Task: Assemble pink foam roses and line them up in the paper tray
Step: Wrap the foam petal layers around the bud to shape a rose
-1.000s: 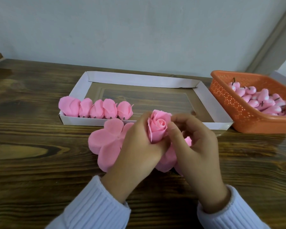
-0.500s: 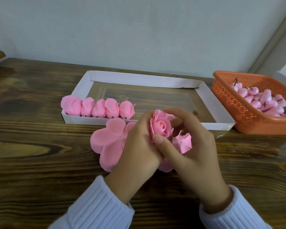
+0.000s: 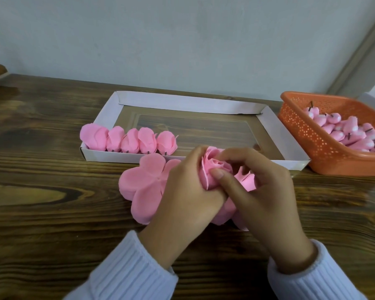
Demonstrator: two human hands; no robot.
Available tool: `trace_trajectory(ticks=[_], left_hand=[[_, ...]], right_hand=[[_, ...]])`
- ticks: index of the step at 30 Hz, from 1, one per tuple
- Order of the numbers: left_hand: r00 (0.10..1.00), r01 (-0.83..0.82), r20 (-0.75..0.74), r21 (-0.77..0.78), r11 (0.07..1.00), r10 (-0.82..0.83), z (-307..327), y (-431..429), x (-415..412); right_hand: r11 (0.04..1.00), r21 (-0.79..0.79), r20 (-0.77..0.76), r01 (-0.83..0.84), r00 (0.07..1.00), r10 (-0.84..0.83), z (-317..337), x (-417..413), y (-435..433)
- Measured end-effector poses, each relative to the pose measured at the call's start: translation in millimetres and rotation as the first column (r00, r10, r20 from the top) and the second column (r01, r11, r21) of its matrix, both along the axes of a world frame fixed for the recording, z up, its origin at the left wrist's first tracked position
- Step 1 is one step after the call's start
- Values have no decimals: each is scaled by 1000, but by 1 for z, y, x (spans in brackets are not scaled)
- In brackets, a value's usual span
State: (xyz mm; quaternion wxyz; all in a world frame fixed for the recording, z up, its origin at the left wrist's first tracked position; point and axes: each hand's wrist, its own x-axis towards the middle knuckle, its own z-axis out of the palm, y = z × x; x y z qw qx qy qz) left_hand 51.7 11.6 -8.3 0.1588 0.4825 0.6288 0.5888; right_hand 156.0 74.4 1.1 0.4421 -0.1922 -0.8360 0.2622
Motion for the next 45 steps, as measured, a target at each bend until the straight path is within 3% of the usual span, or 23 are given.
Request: trace_trajectory(ticks=[4,5,7,8,10,13,17,20,23,26,29,35,41,45], left_hand=[[999,37,-28,-39,999,-38,-1,3,4],[994,-37,-105,-77,996,29,-5,8,13],[988,-145,-74,-179,973,134,7,-2,25],[993,-117,-38,-127,985,113,2,0,22],[982,65,180,-64,996,-53,2,1,8],[948,48,315,-12,999,-42,1,-2,-4],[830,-67,558,86,994,7,0,0,-3],[669,-65,741,135,989,-58,1,0,-9],[621,-80,780,159,984,-75,3,1,-10],[616,-116,784,187,975,-77,3,1,-10],[710,-139,704,136,981,3,-1,1,-10],[872,-34,488,103,994,-21,-4,-2,-5],[934,2,354,87,996,-33,-5,0,-3],[931,29,361,90,996,-60,-8,2,-3]], right_hand=[[997,-7,46,-74,996,74,4,3,4],[996,-15,51,-89,995,90,4,4,5],[993,-34,22,-116,993,116,5,4,4],[992,-40,-23,-119,993,118,4,5,4],[994,-72,-163,-86,984,74,3,5,4],[978,-206,-268,-28,963,-29,3,5,5],[933,-358,-32,-37,999,28,1,3,4],[958,-287,155,-21,986,68,-3,0,1],[982,-181,257,47,966,1,-6,-2,1],[981,-151,231,119,970,-82,-10,-3,1],[982,-130,91,139,988,-128,-10,-3,-2],[974,-162,-78,157,982,-171,-8,-5,-8],[963,-168,-117,210,966,-231,-7,-2,-6],[951,-290,-190,105,968,-164,-4,-4,-7]])
